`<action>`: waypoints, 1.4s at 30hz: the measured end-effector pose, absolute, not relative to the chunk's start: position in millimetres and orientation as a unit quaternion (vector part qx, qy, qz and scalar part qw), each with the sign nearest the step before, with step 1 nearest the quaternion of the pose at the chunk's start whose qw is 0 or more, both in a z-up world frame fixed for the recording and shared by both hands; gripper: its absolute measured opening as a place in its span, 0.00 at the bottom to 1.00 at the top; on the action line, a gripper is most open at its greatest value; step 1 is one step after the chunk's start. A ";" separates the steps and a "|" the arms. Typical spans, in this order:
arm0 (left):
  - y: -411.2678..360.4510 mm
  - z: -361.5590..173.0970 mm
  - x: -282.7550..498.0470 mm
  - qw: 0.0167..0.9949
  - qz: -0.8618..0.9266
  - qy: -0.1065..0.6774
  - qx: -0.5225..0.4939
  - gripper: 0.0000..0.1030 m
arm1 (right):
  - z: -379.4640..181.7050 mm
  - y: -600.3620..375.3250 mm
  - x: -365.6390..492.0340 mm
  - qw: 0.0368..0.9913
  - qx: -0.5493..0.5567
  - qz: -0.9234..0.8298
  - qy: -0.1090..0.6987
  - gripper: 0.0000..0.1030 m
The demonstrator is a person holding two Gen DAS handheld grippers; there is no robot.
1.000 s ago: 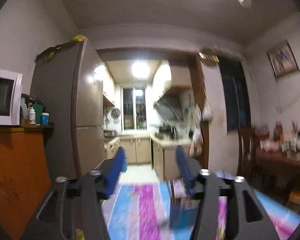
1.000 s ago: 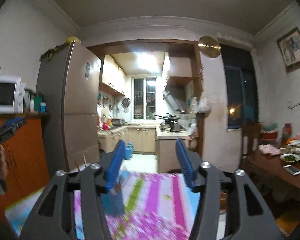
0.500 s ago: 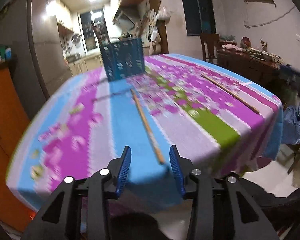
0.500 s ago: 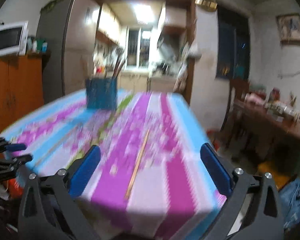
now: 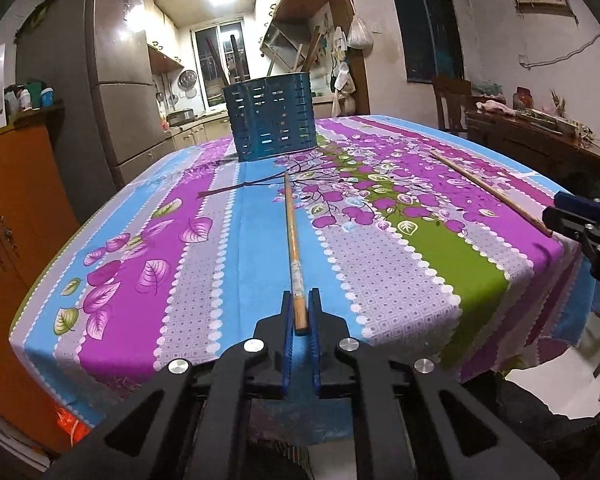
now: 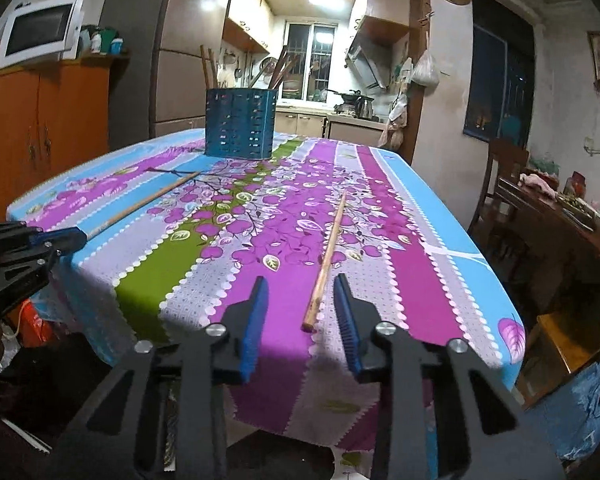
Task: Organize utensils
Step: 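Move both open tools back over the remaining chopsticks on the tablecloth, then lower both tools and close each gripper on one chopstick, then lift the chopstick with the left gripper while the right gripper carries its chopstick toward the holder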
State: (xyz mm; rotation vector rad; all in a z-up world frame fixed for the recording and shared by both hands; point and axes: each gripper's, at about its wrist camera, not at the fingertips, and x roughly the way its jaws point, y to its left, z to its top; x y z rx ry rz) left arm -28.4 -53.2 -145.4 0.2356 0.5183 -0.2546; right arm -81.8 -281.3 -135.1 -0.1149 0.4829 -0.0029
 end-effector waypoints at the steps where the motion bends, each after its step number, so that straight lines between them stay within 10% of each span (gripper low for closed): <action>1: -52.7 -145.2 -28.5 0.952 -0.125 0.254 0.116 0.08 | -136.8 -282.6 -79.7 0.968 -0.053 -0.006 0.244 0.24; 42: -12.0 -119.1 -14.0 0.963 -0.141 0.197 0.116 0.08 | -99.9 -256.0 -91.5 0.986 -0.019 -0.030 0.161 0.05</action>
